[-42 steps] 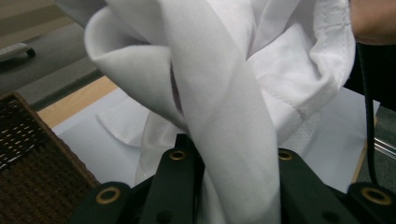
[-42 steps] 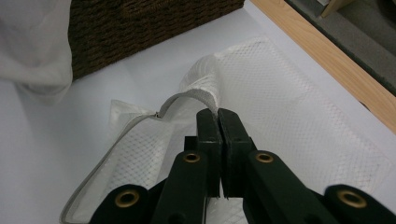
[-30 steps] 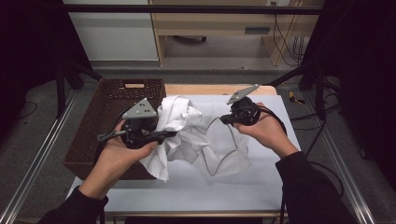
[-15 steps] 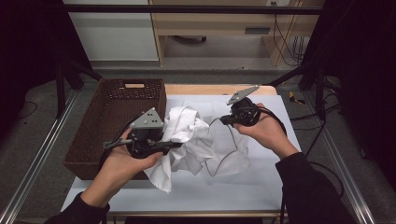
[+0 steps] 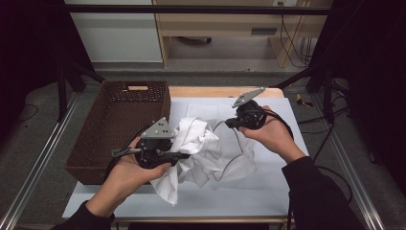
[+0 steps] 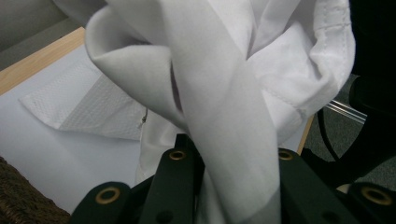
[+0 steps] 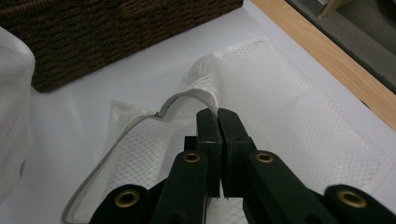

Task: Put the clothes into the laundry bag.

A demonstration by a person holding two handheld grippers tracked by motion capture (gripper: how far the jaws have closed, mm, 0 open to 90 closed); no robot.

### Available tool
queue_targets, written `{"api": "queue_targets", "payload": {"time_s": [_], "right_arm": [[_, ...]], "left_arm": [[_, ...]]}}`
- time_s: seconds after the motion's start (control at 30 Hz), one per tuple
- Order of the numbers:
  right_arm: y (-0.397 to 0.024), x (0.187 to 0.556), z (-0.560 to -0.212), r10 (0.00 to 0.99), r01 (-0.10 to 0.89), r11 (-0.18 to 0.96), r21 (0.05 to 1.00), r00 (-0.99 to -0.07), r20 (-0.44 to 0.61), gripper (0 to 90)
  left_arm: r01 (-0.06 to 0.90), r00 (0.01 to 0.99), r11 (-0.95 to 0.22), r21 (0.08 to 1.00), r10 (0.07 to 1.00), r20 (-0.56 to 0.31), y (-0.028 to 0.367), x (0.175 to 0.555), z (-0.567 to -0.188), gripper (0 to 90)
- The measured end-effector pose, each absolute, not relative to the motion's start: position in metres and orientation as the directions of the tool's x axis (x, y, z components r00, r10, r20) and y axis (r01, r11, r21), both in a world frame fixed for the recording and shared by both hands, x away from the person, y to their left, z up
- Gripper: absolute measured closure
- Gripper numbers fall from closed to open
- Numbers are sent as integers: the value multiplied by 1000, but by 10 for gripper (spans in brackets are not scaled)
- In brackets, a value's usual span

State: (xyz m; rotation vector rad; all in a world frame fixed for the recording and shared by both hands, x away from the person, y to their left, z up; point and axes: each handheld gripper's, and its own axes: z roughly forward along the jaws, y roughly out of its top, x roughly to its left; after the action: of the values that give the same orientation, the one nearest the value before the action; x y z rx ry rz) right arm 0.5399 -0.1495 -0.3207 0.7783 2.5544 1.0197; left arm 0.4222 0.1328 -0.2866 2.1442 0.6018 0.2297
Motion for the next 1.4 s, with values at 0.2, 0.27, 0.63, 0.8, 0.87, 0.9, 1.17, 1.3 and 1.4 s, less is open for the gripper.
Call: {"api": "queue_targets", "payload": {"time_s": [0.2,0.27,0.63,0.8,0.87,0.9,1.17,1.3,1.4], "right_arm": [[-149,540,-321,573,373,609,700,-817,-64,888],[-148,540,-321,578,378,606,700,-814,-60,888],[-148,541,-321,573,374,609,700,-817,-61,888],[-148,541,-322,573,375,611,697,-817,-62,888],[-148,541,-322,572,376,610,698,-818,-60,888],[-148,541,-322,575,378,609,697,-816,-59,888],[-147,540,-322,573,379,609,696,-818,-57,888],[-147,541,-323,568,374,612,697,-821,-58,888],[-148,541,-323,567,373,615,694,-822,-61,888]], "left_arm": [[337,870,-513,790,491,-52,130,421,-290,780],[337,871,-517,787,488,-52,129,421,-291,780],[345,876,-535,771,479,-59,121,426,-300,780],[339,884,-544,767,464,-62,117,424,-301,780],[337,885,-547,766,462,-59,116,424,-301,779],[335,886,-548,766,460,-58,116,423,-301,779],[336,894,-564,754,442,-67,110,421,-304,779],[343,894,-578,741,442,-69,104,425,-312,779],[353,895,-585,730,438,-81,100,430,-319,779]]}}
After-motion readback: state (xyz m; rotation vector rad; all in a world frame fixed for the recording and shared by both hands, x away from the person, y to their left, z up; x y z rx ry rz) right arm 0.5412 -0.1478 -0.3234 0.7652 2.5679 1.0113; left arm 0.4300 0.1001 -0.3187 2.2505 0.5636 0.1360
